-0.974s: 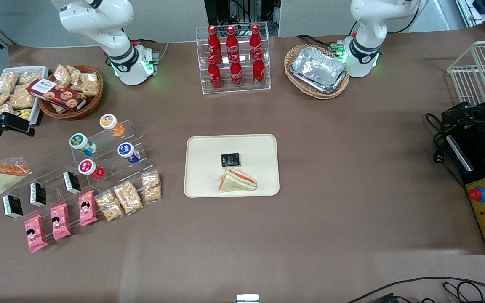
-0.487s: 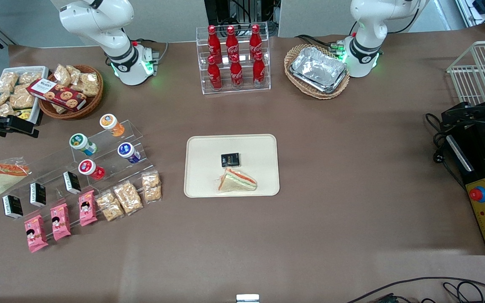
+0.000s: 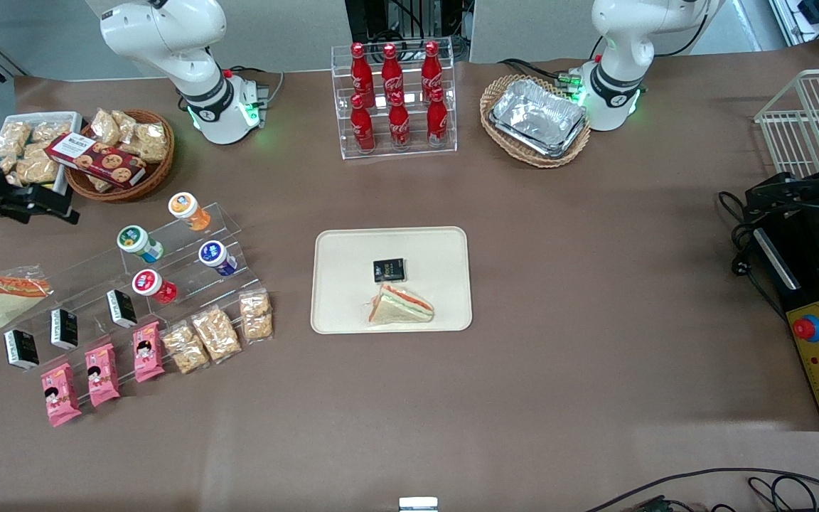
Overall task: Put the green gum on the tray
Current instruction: 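Grasp the green-lidded gum bottle with the right gripper and lift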
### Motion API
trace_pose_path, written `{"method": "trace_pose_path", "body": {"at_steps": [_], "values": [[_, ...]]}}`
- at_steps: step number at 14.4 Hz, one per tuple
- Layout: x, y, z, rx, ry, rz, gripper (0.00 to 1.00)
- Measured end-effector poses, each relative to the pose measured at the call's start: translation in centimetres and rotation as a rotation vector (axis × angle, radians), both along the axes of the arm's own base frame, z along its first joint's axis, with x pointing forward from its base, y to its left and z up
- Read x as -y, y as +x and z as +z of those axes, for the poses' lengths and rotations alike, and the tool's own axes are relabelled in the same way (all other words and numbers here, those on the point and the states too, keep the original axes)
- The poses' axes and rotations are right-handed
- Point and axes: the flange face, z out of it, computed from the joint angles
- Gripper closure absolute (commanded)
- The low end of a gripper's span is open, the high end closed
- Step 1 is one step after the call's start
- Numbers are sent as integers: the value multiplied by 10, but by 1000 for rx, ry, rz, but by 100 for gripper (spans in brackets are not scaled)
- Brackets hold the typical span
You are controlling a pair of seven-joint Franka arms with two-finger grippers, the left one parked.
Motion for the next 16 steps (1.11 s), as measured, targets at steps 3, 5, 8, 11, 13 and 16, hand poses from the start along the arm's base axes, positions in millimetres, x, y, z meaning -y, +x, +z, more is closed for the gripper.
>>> {"method": "trace_pose_path", "body": {"at_steps": [3,5,8,11,13,16], "values": [[-4,-23,-24,1,7,13,0],[-10,-27,-42,-10,8,23,0],[-19,-31,-76,-18,-4,29,0],[-26,-36,-109,-21,-30,10,0],[-29,-40,-130,-17,-33,4,0],[-31,-42,-149,-16,-37,-1,0]]}}
